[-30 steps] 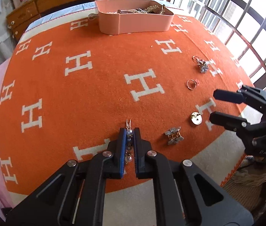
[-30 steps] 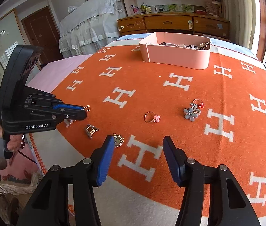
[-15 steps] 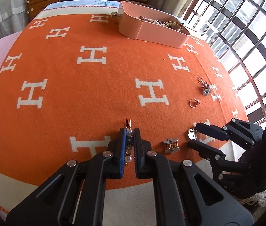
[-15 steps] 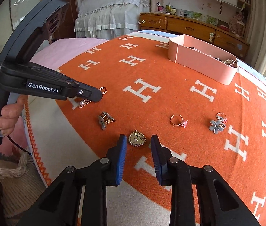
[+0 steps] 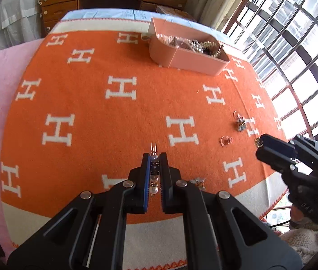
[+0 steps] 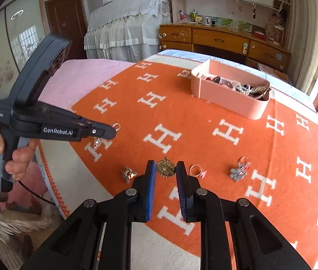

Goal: Organize jewelry
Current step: 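Grasp the pearl safety pin with the left tool while the right tool grasps the gold coin pendant, then carry the pin and pendant into the pink box and open both tools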

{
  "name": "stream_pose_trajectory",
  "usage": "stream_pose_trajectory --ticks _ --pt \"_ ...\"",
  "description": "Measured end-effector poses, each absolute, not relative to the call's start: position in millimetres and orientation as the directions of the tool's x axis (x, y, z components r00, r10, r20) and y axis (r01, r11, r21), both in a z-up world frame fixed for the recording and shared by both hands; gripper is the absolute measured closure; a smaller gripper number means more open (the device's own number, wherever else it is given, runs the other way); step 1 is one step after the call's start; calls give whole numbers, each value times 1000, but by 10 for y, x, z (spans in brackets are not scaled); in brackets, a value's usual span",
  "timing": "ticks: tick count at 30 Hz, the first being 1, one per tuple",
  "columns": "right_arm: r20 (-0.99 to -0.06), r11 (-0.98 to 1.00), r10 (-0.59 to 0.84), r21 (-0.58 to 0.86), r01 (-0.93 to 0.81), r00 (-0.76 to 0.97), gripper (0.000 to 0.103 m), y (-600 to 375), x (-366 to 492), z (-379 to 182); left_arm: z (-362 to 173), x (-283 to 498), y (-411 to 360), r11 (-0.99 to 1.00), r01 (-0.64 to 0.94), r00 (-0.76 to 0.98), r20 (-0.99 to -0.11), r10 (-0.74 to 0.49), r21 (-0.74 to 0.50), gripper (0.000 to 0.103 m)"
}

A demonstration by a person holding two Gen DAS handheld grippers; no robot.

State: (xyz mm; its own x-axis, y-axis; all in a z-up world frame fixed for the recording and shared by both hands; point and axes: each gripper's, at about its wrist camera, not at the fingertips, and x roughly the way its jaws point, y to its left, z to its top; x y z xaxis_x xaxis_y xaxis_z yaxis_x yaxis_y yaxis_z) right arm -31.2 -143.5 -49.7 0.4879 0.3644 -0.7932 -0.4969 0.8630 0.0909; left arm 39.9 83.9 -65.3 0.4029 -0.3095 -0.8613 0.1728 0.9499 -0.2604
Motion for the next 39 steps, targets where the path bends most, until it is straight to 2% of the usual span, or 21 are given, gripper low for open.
stream_pose_trajectory --ticks 7,11,14,17,22,29,34,39 --pt "-721 896 403 184 -404 564 85 -1776 315 715 355 728 670 951 221 530 -792 -303 -216 98" --pt "-656 911 392 182 -369 645 85 -1891 730 1420 926 1015 488 951 249 598 -743 -300 -183 98" --pt "-622 919 382 179 -351 683 85 -1917 1030 1763 1226 1285 320 955 258 635 -720 -280 -145 98" --pt "-620 933 344 142 -330 705 85 -1878 1335 1881 1291 1617 139 959 255 632 -729 -263 -126 98" --pt "-707 948 286 110 -299 647 85 -1788 1995 1549 941 2184 -169 964 246 585 -778 -227 -97 98" --pt "-843 960 262 178 -217 469 85 -1865 2808 401 110 2771 -423 973 215 498 -848 -179 -79 98" --pt "-877 955 290 241 -173 383 85 -1902 3054 -257 -377 3007 -439 977 203 448 -881 -150 -64 98" --pt "-878 954 295 253 -158 378 83 -1875 3153 -552 -721 3179 -373 976 184 385 -905 -181 -117 97"
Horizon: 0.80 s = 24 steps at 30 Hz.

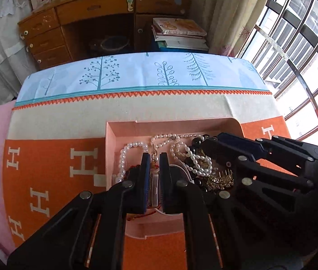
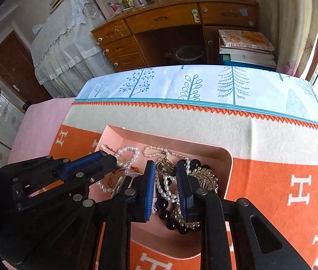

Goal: Organize jewelry
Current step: 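Carry the pin and pendant into the pink box and open both tools, then withdraw both tools from the box toward the flower earrings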

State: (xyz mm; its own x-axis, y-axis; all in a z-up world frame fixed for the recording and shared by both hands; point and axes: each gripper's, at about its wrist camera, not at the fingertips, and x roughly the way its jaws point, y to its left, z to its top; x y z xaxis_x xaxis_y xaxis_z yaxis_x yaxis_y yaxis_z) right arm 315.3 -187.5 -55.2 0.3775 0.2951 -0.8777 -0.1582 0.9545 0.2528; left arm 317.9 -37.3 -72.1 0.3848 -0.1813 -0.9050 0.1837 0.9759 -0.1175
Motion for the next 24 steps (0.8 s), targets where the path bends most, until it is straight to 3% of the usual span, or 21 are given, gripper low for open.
stream_pose_trajectory --ticks 3,5,7,9,15,24 --pt "-869 952 304 267 -147 391 77 -1937 3175 -731 -801 3203 -342 974 177 355 -914 -199 -144 96" --pt "-859 950 314 281 -138 406 75 -1994 3168 -748 -824 3209 -332 972 182 327 -923 -205 -151 88" --pt "-851 950 312 281 -135 422 75 -2032 3129 -758 -819 3177 -329 964 196 305 -923 -234 -180 72" --pt "-843 951 310 281 -133 439 75 -2088 3063 -683 -769 3114 -315 956 203 299 -916 -267 -212 66" --pt "-819 949 316 284 -139 479 75 -2187 2727 -363 -508 2829 -251 945 216 314 -899 -307 -247 66" --pt "-772 934 355 310 -176 528 75 -2269 1964 88 -104 1948 -213 932 312 408 -860 -307 -185 66"
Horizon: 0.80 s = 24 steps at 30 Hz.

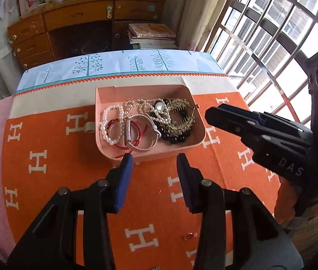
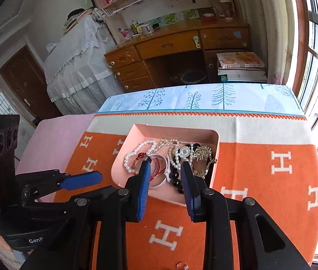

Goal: Organize jewelry
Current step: 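Withdraw both tools from the box toward the flower earrings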

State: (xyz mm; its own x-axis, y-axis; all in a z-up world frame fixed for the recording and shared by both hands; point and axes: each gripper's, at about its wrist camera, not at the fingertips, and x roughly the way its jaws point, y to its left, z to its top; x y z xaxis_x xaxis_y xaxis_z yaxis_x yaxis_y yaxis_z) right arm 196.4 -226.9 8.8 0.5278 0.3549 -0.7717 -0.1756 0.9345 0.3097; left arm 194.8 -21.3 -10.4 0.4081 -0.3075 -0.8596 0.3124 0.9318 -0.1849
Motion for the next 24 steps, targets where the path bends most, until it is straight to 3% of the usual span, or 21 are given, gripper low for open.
stream_pose_trajectory --ticks 5,11,15,24 --pt "-754 935 354 291 -202 554 75 -2250 1466 264 78 1455 -237 939 333 506 -825 -250 -80 66" --pt "-717 937 347 245 -248 604 75 -2169 862 497 248 1050 -243 943 327 553 -797 -243 -61 66" --pt "-693 937 348 238 -255 631 75 -2153 506 604 289 816 -289 955 296 604 -777 -176 13 66" --pt "-670 944 328 228 -237 666 69 -2204 -118 579 151 549 -268 967 253 577 -798 -174 -28 66"
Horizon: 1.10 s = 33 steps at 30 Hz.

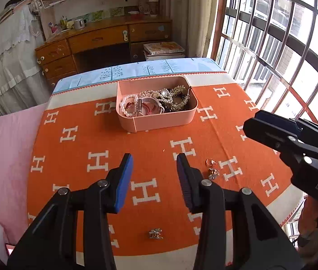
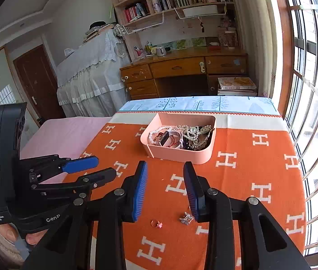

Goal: Organize jewelry
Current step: 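Withdraw both tools from the box toward the flower earrings, then grasp the silver flower earrings with the left tool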

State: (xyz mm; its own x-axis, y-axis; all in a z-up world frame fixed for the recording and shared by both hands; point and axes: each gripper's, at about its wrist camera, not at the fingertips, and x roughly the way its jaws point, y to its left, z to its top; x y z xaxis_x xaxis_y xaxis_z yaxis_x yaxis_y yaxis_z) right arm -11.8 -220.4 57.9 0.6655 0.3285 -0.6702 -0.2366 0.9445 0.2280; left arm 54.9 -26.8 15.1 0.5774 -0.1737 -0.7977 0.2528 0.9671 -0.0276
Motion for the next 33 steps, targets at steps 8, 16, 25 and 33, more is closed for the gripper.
stream_pose_trajectory --ticks 8,16,25,33 --pt "-671 953 295 259 -158 680 68 -2361 -402 326 -222 351 -58 978 201 556 -815 -159 -54 66" --pt "-728 943 309 321 -94 612 68 -2466 -418 -269 -718 90 107 974 222 490 -858 -157 -52 66" --pt "-727 943 306 321 -89 615 68 -2483 -495 -624 -978 -131 166 968 235 443 -877 -187 -87 66" --pt "-725 940 324 321 -118 608 68 -2358 -494 -683 -1067 -135 114 962 244 417 -882 -218 -123 66"
